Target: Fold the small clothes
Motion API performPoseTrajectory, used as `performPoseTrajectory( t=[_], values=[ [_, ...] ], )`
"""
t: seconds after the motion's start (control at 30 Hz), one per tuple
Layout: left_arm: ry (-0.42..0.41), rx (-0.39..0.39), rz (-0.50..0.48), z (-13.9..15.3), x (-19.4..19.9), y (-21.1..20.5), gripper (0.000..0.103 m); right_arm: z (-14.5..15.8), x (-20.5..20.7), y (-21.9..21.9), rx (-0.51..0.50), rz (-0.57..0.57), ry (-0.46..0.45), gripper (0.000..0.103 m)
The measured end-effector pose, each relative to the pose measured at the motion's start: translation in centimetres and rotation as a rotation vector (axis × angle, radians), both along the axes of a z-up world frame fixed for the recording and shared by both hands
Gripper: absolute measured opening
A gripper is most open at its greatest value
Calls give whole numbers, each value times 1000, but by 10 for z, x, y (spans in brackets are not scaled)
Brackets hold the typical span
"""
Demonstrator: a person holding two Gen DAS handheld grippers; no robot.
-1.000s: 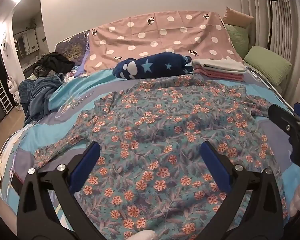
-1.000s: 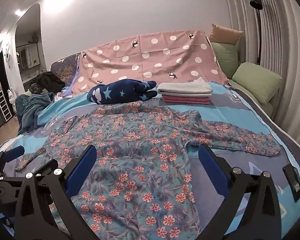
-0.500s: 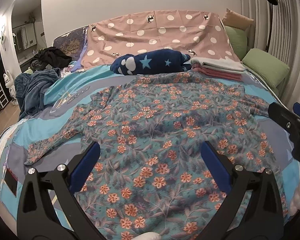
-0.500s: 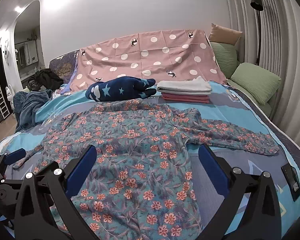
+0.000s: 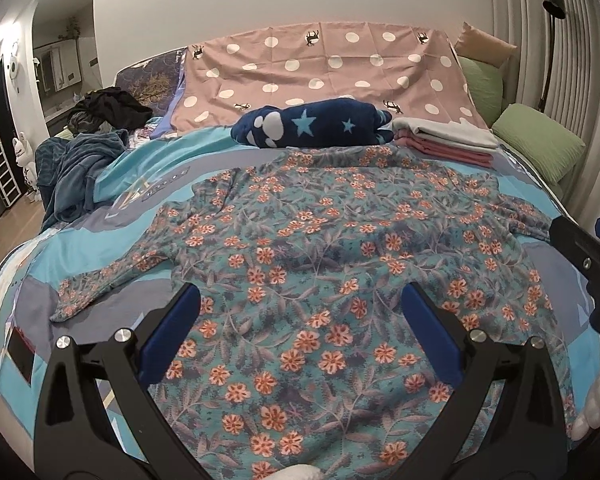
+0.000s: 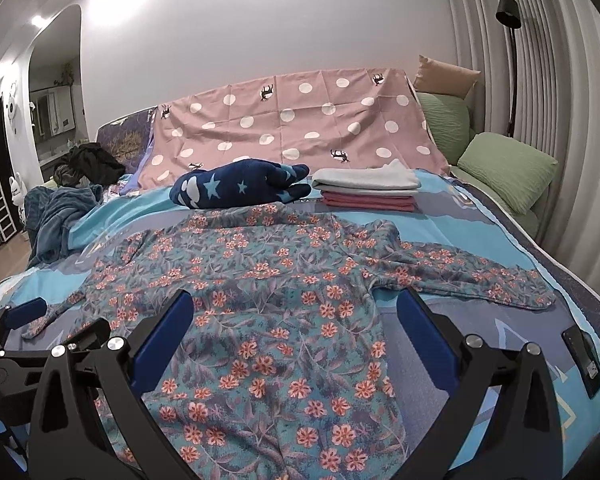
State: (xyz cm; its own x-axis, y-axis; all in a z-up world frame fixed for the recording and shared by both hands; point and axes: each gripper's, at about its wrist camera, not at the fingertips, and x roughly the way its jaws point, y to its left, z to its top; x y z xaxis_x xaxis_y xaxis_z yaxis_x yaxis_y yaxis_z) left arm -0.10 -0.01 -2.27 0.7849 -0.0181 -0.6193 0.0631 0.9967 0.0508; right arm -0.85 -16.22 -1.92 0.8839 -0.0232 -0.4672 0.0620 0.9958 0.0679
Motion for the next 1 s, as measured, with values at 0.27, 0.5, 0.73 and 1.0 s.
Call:
performPoseTrajectory(
  t=[0.27,0.5,0.73,1.0],
  values=[
    [-2,-5,2,-1,0,2,101,-4,5,-7,-9,16,22,102],
    [-6,-23,4,-1,1,10,101,-5,5,-1,-21,22,34,102],
    [-9,-30,1,-2,1,13,101,-8,6,5,-34,26,45,102],
    [0,-34,2,-4,5,14,101,-10,5,12,-42,27,55,102]
  ],
)
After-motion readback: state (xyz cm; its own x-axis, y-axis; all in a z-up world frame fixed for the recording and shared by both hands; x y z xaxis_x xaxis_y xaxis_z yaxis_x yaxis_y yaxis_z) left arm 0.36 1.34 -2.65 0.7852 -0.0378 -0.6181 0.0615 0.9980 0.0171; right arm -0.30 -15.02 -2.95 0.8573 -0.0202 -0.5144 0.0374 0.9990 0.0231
